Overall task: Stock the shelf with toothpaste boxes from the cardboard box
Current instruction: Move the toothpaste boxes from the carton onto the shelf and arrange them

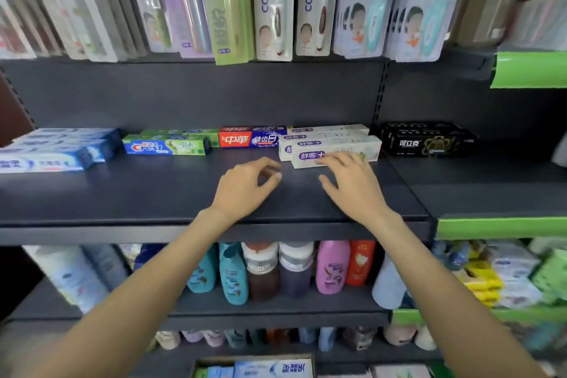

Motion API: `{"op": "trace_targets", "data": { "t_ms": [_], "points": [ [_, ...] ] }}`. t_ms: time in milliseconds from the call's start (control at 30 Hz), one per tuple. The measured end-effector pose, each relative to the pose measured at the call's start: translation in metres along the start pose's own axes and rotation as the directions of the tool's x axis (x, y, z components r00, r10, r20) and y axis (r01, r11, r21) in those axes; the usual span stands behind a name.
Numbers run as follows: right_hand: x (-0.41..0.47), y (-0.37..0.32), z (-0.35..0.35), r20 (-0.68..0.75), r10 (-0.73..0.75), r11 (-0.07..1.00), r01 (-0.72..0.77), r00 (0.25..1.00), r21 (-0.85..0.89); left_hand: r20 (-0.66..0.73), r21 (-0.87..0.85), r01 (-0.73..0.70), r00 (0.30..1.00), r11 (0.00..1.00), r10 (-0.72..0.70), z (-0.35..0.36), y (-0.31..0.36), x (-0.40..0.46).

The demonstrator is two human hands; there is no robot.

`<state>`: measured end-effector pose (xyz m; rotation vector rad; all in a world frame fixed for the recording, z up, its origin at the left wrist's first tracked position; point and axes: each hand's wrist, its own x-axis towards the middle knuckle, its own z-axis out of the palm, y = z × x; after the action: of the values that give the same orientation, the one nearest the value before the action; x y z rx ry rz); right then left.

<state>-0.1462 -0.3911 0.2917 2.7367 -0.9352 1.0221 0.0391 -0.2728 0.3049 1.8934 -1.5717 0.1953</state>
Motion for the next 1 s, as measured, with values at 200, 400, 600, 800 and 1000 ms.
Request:
{"op": "trace_targets", "data": {
  "t_ms": [200,400,600,800,1000],
  "points": [
    [-0.093,-0.073,-0.015,-0.208,-0.035,0.970,0.083,0.978,0.228,-0.298,-0.244,-0.189,0.948,0.951,0.112,-0.003,0.027,-0.096],
    [-0.211,-0.098,0.054,0.207,-0.123,0.956,0.059,0.971,0.289,-0.054,-0.237,-0.090,0.995,0.967,0.079,0.045,-0.028,-0.223],
    [-0.313,-0.095,0.156,0.771,-0.099,0.976,-0.088,0.629,0.197,0.605,0.028,0.430,0.711,0.902,-0.358,0.121,-0.117,-0.338],
    [-0.366,-0.102,0.223,0.948,-0.092,0.995,-0.014,0.303,0.101,0.798,0.311,0.324,0.421,0.894,-0.431,0.178,-0.142,-0.392],
    [-0.383,-0.103,0.252,0.949,-0.192,0.979,-0.020,0.251,0.203,0.848,0.357,0.025,0.410,0.934,-0.335,0.197,-0.151,-0.404]
  ]
}}
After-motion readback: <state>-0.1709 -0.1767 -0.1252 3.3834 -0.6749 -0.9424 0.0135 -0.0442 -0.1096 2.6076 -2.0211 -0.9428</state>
